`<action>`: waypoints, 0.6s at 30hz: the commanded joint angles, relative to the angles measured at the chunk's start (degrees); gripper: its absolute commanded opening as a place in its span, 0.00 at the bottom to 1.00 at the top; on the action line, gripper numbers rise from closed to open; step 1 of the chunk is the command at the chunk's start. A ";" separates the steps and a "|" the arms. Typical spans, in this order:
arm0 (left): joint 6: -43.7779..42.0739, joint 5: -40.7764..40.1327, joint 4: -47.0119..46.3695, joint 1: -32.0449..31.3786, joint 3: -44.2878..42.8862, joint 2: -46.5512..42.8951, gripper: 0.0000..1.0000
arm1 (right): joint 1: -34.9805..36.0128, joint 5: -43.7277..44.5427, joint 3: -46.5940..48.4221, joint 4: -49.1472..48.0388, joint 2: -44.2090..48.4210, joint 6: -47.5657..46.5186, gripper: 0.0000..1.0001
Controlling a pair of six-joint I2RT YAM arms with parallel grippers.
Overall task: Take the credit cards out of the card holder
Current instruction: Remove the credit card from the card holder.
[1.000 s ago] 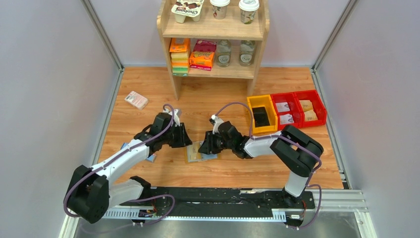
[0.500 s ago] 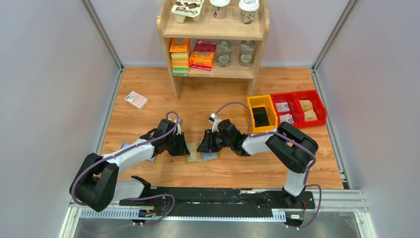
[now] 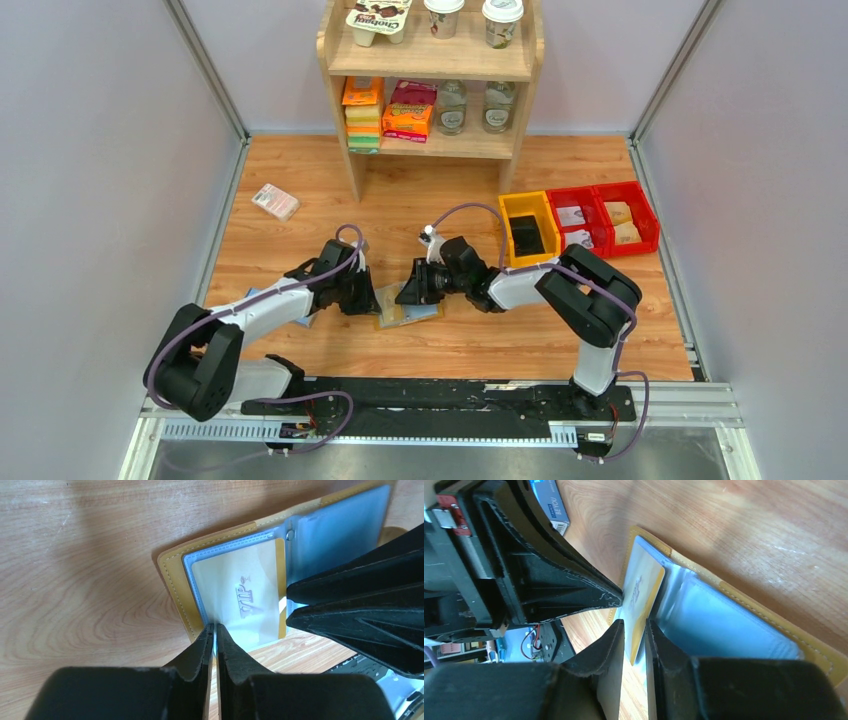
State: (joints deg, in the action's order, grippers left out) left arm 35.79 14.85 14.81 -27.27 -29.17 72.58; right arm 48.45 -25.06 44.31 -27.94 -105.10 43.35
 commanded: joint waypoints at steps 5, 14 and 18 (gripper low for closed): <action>-1.34 -3.16 3.03 -0.50 -1.50 3.18 0.11 | 0.33 -7.46 3.05 -7.21 -1.33 3.05 0.20; -2.13 -4.92 3.74 -3.23 -3.61 4.77 0.10 | 0.42 -9.30 6.31 -4.05 -6.69 3.14 0.21; -2.30 -5.36 4.09 -3.67 -3.96 5.47 0.09 | 0.51 -9.66 8.59 0.24 -7.66 2.09 0.22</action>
State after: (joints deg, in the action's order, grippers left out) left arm 34.96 12.05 18.65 -29.85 -32.95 75.68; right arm 47.42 -30.74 49.69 -30.57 -111.35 45.28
